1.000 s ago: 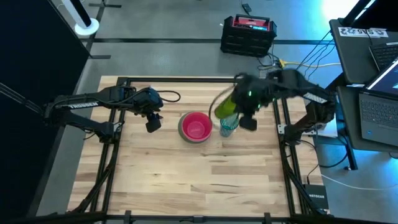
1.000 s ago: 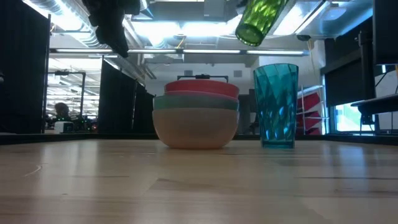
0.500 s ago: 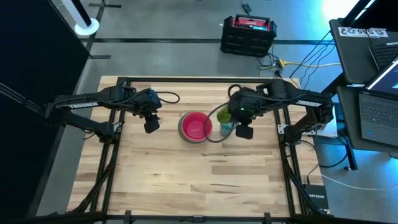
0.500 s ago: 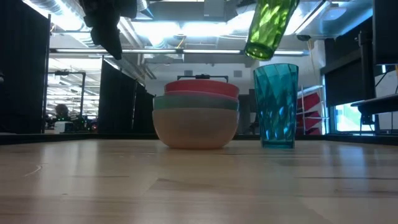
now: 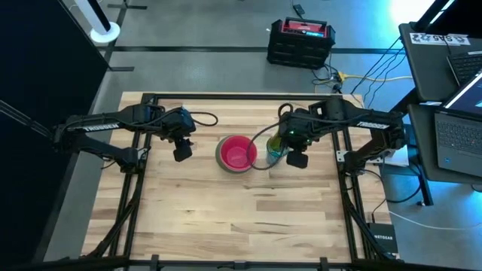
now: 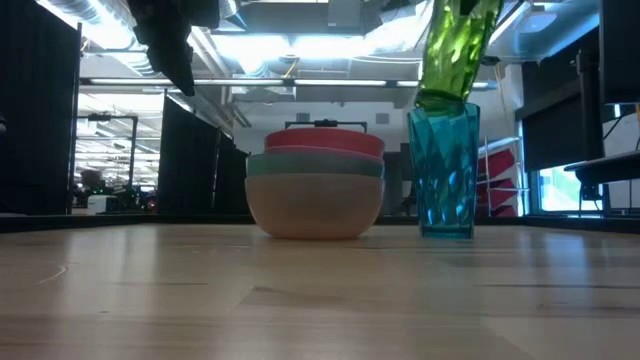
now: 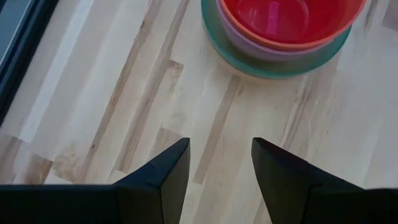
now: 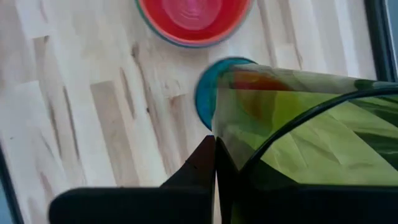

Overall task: Nest bowls inside each other
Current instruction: Stack the green cup on top of the blue cup

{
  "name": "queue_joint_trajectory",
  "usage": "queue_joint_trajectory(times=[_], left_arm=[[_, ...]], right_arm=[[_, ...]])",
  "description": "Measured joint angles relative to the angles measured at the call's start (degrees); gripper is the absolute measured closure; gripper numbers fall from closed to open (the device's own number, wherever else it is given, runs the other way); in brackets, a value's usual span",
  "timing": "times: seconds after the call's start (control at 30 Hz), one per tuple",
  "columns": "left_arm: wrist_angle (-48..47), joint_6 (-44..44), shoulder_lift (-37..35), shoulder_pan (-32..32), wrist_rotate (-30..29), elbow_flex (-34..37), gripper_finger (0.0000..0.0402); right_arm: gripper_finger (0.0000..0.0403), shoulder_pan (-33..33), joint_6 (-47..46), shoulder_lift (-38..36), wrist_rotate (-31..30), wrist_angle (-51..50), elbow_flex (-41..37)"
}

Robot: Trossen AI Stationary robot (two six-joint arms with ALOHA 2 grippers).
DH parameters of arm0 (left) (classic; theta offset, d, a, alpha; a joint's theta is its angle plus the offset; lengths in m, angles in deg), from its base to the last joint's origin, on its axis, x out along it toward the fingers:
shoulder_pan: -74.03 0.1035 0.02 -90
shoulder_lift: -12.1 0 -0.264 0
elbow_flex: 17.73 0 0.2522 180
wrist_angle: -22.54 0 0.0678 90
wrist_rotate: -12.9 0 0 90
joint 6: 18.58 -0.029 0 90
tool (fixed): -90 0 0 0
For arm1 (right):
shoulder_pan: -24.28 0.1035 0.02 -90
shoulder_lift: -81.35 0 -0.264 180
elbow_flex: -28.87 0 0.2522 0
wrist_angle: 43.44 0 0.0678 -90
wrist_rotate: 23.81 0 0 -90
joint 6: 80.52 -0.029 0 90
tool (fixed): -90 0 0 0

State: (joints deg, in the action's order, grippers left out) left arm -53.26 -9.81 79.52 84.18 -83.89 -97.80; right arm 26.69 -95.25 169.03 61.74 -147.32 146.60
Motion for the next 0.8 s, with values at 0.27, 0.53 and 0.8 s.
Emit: queue_joint_trajectory(times=[0.27,0.53,0.8], left_arm=[[0.06,-0.29,0.00,0.02,-0.01,-0.01,0.0242],[0.13,-0.60,0.00,0.02,-0.01,-0.02,0.0242],[0.12,-0.19,0.00,0.02,-0.01,0.00,0.0242]], right_arm=[[0.0403,-0.70,0.72,0.05,0.96,0.14,-2.86],[0.0403,-1.01,1.59,0.58,2.29,0.17,-5.37],[0.0403,-2.46,5.84,4.36,2.80,0.13,-5.92]])
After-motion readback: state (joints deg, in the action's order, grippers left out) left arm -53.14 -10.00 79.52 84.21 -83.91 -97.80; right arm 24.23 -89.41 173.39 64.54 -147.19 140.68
